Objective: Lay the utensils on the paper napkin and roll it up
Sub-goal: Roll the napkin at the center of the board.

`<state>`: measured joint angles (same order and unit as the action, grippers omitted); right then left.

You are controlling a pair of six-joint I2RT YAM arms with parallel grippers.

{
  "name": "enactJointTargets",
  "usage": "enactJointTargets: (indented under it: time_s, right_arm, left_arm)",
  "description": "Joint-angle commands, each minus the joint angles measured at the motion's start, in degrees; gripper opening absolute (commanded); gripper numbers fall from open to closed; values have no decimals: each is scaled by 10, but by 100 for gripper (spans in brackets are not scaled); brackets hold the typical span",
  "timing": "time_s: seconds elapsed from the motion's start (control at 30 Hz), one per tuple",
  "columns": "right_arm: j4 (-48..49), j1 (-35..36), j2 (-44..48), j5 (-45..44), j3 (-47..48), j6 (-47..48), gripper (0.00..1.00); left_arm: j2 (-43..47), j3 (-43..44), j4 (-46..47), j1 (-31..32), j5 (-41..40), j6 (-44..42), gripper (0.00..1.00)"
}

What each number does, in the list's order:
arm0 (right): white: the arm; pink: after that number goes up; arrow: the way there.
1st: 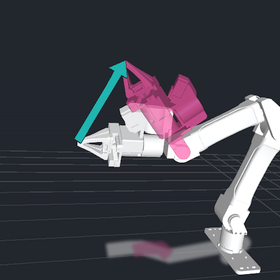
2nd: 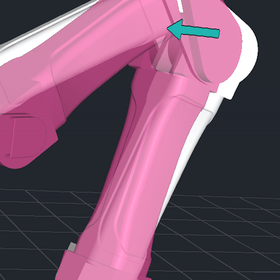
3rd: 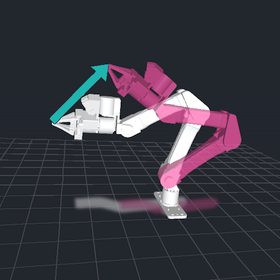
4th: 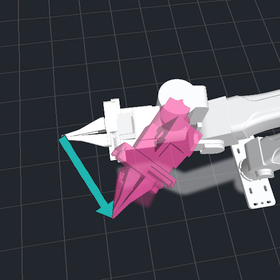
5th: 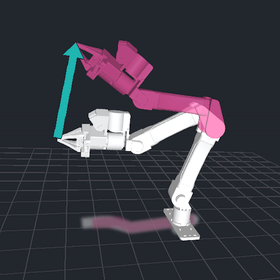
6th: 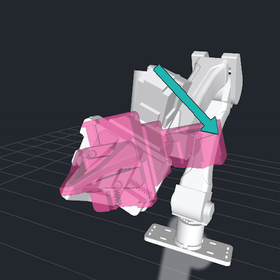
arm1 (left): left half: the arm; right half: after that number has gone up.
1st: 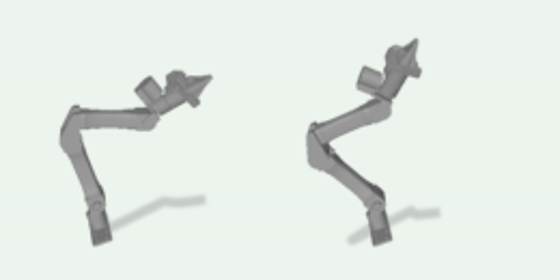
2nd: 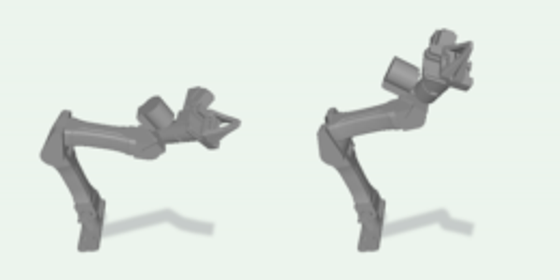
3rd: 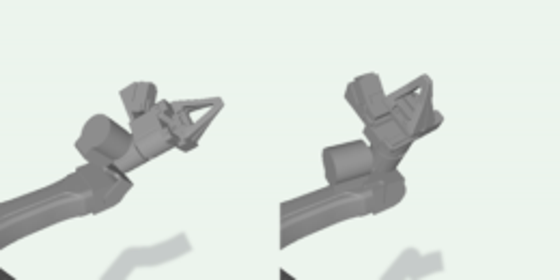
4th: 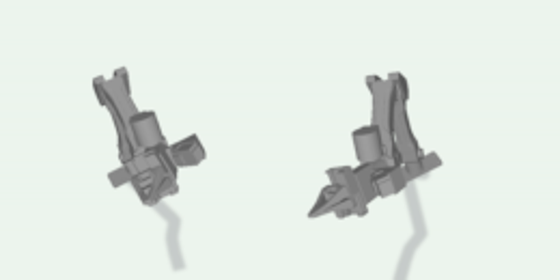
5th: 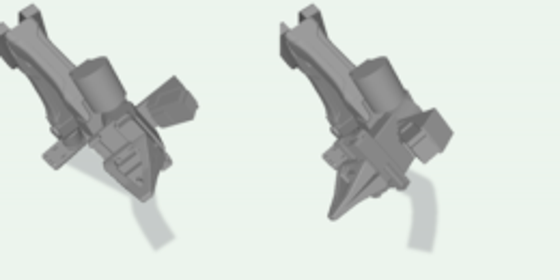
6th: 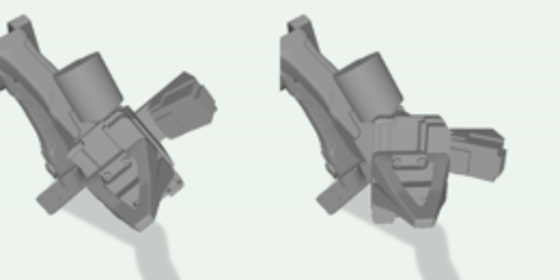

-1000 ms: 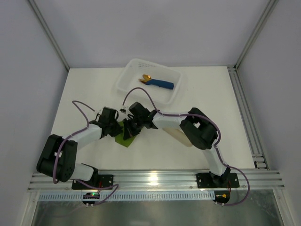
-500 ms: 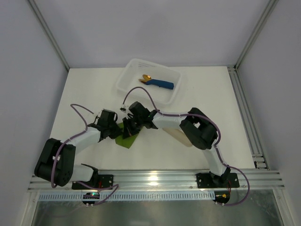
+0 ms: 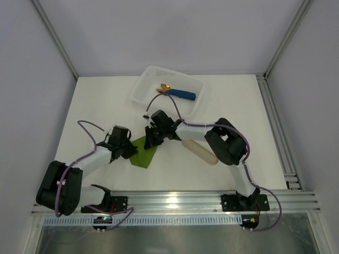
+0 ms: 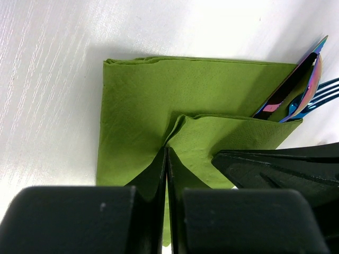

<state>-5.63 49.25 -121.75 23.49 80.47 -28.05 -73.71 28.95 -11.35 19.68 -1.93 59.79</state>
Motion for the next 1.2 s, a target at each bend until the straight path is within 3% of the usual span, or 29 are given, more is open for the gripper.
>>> enactJointTargets:
  time_s: [0.0, 0.77, 0.83, 0.87, 1.03, 1.17]
  right_arm:
    - [9, 2, 9, -3, 22, -7, 4]
    - [-53, 3, -46, -59, 51, 7, 4]
    - [-61, 4, -49, -65, 56, 11, 4]
    - [-62, 5, -52, -67, 57, 12, 4]
    - [-69, 6, -53, -74, 60, 18, 4]
    - [-68, 8, -52, -74, 62, 20, 4]
  left_arm:
    - [6, -13, -35, -2, -2, -1, 0]
    - [34, 16, -50, -1, 5, -12, 1]
    - [51, 28, -72, -2, -5, -17, 8]
    - [58, 42, -82, -2, -21, -20, 21]
    - [102, 94, -169, -2, -114, -42, 53]
    - [83, 134, -227, -15, -148, -63, 57]
